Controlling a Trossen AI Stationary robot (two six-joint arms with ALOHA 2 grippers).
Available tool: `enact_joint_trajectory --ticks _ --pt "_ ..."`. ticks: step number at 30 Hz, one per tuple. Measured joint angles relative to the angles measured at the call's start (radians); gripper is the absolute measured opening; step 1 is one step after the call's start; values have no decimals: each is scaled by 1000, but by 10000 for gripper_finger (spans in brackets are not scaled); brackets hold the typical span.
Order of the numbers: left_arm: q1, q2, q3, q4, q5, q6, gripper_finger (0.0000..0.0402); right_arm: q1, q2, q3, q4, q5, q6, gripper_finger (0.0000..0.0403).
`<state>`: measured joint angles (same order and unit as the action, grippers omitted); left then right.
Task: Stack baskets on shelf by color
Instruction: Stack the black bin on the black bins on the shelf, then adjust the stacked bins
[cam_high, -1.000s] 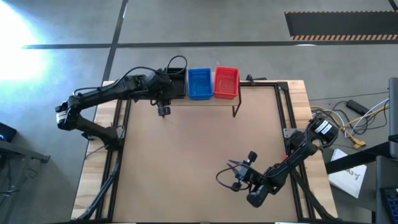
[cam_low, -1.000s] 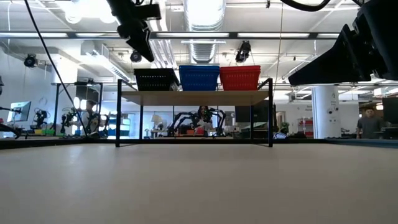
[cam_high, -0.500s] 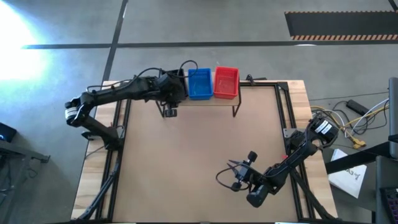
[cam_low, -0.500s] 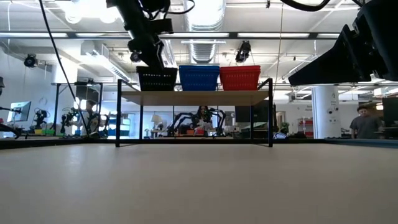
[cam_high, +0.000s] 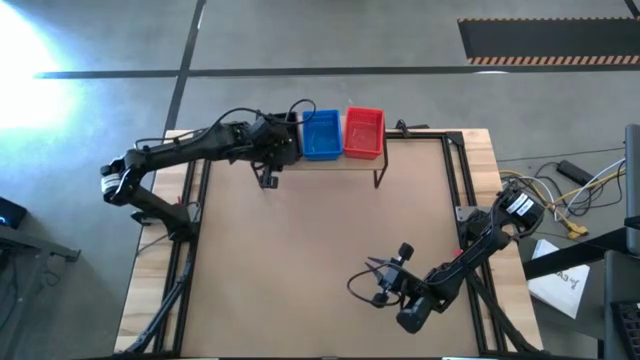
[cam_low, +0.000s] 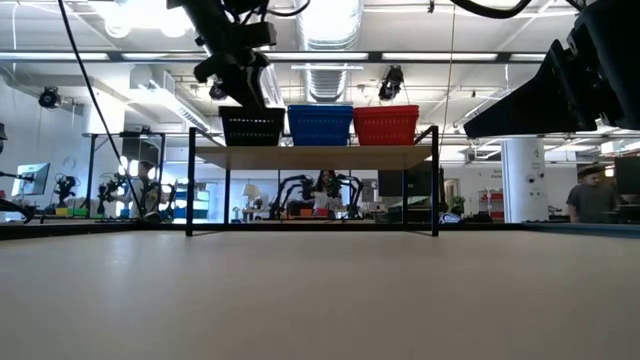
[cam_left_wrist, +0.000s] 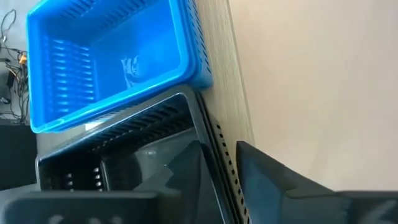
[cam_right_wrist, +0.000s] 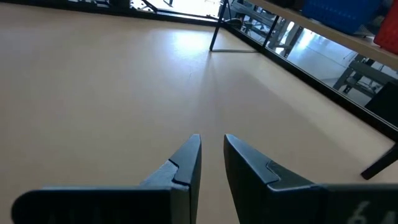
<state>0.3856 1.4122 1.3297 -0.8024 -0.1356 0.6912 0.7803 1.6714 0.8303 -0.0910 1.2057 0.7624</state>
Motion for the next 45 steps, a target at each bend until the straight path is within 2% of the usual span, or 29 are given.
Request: enact_joint_trajectory --ticks 7,11,18,26,36,40,45 --pt "1 -1 -5 -5 0 25 15 0 0 0 0 0 0 61" --pt "1 -1 -4 7 0 31 6 0 0 0 0 0 0 61" --pt "1 -1 -5 16 -1 48 19 0 0 0 1 0 0 61" --pt "13 -2 -5 18 3 -5 28 0 0 0 5 0 0 61" --pt "32 -11 28 30 26 -76 119 -13 -10 53 -12 -3 -25 61" --pt "30 -40 63 32 4 -141 133 -69 -91 116 -61 -94 -117 50" --pt "23 -95 82 14 -155 -232 134 -241 -232 257 -222 -285 -287 14"
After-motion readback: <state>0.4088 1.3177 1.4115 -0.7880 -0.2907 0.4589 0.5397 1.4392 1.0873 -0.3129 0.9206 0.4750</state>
